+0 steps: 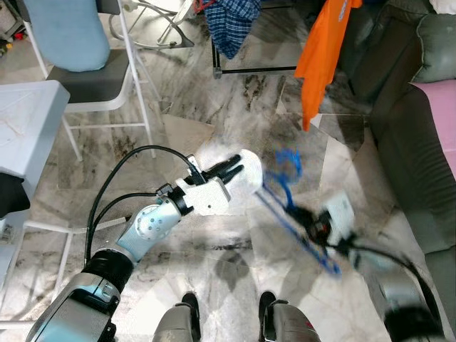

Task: Hang hanger

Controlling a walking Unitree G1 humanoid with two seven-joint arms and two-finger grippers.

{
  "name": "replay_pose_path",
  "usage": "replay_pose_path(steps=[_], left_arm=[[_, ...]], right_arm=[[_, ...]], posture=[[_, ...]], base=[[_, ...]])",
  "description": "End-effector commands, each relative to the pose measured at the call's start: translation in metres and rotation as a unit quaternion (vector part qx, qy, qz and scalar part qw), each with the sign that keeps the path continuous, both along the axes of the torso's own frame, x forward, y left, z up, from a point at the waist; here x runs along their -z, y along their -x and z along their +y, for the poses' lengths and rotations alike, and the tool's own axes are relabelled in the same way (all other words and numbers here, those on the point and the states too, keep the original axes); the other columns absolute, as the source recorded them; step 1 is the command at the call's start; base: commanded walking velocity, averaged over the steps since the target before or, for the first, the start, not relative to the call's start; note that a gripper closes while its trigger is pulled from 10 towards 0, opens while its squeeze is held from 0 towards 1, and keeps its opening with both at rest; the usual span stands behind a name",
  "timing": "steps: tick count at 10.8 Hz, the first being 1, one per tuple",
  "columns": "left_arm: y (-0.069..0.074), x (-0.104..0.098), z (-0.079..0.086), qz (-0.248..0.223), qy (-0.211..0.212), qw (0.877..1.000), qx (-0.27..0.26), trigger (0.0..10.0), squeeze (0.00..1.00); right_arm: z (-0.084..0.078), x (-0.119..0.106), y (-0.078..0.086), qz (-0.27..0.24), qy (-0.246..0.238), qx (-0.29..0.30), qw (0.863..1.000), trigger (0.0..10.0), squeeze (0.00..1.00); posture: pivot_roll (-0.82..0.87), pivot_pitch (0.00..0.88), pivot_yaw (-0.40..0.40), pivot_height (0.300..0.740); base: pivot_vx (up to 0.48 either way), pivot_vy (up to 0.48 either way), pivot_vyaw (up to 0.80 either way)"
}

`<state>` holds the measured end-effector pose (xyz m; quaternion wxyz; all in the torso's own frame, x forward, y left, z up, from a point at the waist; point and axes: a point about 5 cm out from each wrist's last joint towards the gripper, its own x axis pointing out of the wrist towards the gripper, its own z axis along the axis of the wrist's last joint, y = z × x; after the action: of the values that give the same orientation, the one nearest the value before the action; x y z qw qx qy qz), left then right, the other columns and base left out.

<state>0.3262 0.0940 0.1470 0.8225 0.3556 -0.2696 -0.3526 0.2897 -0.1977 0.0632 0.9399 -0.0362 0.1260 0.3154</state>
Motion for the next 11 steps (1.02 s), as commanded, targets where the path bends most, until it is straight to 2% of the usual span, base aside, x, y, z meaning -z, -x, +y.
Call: replay_pose_path(steps=[1,3,4,6,8,11], left_arm=[[-0.003,-0.005,0.004,-0.005,0.016,1.0,-0.014,10.0,0.0],[-0.012,-0.022,0.005,-0.015,0.046,0.998,-0.03,10.0,0.0],[-0.014,-0.023,0.006,-0.016,0.045,0.998,-0.033,10.0,0.0],[-0.023,-0.008,0.016,0.009,-0.013,0.997,-0.08,10.0,0.0],[-0.025,-0.006,0.014,0.013,-0.012,0.996,-0.085,10.0,0.0],[-0.023,0.006,0.011,0.034,-0.029,0.995,-0.088,10.0,0.0]], right_arm=[[-0.006,0.009,0.007,0.02,0.001,0.005,1.0,10.0,0.0],[-0.015,0.046,0.03,0.109,0.002,0.038,0.993,10.0,0.0],[-0.016,0.051,0.034,0.119,0.005,0.048,0.992,10.0,0.0],[-0.021,0.049,0.041,0.116,-0.015,0.054,0.992,10.0,0.0],[-0.051,0.043,0.044,0.107,0.014,0.105,0.989,10.0,0.0],[-0.069,0.025,0.043,0.08,0.011,0.12,0.99,10.0,0.0]], posture=[[-0.06,0.253,0.051,0.74],[-0.05,0.25,0.069,0.74],[-0.06,0.249,0.074,0.74],[-0.07,0.257,0.09,0.74],[-0.1,0.261,0.094,0.74],[-0.11,0.262,0.091,0.74]], base=[[0.0,0.0,0.0],[0.0,0.0,0.0],[0.0,0.0,0.0],[0.0,0.0,0.0],[0.0,0.0,0.0],[0.0,0.0,0.0]])
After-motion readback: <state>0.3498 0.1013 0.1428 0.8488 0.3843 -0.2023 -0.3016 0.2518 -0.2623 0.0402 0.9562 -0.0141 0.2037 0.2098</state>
